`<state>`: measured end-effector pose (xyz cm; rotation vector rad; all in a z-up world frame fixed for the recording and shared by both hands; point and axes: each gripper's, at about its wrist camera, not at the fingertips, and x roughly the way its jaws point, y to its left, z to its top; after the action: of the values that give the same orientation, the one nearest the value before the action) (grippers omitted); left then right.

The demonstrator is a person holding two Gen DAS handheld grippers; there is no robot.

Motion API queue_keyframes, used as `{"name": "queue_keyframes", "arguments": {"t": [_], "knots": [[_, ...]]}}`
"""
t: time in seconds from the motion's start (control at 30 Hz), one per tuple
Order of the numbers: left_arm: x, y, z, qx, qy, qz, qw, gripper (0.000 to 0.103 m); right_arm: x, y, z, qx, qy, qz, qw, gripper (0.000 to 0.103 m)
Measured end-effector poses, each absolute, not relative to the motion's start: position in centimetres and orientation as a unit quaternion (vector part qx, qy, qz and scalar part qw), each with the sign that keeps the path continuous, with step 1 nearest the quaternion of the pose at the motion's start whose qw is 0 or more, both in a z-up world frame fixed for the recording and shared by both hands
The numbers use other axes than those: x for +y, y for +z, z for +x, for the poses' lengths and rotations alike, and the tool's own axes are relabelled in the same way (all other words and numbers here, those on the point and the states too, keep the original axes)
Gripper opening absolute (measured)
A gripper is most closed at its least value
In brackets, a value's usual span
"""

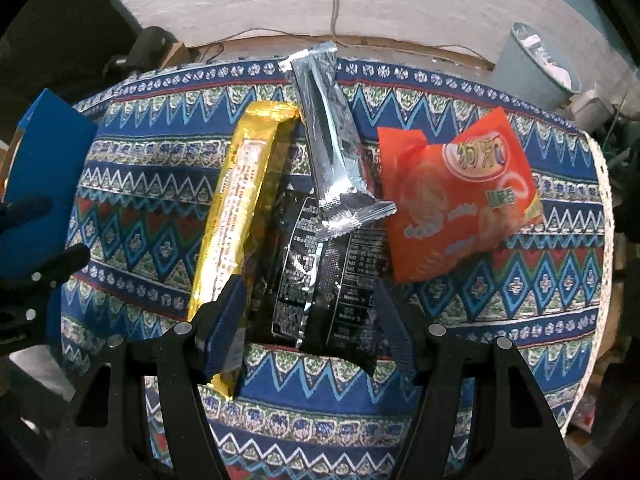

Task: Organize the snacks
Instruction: 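Move both tools back over the remaining snacks, then grasp the black bag with the right tool while the left tool grasps the gold bar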

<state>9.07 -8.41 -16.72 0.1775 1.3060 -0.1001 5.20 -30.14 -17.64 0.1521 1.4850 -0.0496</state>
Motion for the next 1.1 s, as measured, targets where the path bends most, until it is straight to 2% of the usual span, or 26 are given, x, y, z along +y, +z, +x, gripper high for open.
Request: {"name": "queue_keyframes", "arguments": {"t": [0.17,0.5,0.53,0.57,0.6,1.1], "knots": [[-8.2,-17.6,9.4,0.616,-0.044,0.073,0.783,0.081,-30.4,-18.9,5.4,0.682,-0.028,0.065,0.728,0.072],[-10.1,-18.2,10.0,0.622,-0.060,0.078,0.777,0.081,-31.1,-21.1,5.3,0.698,-0.036,0.066,0.712,0.073],[-10.4,-18.2,10.0,0.623,-0.061,0.078,0.776,0.081,-31.3,-21.2,5.1,0.698,-0.035,0.064,0.712,0.072],[-10.7,-18.2,10.1,0.624,-0.064,0.076,0.775,0.081,-31.5,-21.1,4.9,0.697,-0.032,0.063,0.713,0.064],[-11.1,-18.2,10.2,0.627,-0.067,0.073,0.773,0.081,-31.6,-21.0,4.5,0.697,-0.030,0.062,0.714,0.062],[-15.9,-19.2,11.6,0.646,-0.079,0.033,0.759,0.081,-35.1,-19.4,-2.8,0.708,-0.028,0.051,0.704,0.060]]}}
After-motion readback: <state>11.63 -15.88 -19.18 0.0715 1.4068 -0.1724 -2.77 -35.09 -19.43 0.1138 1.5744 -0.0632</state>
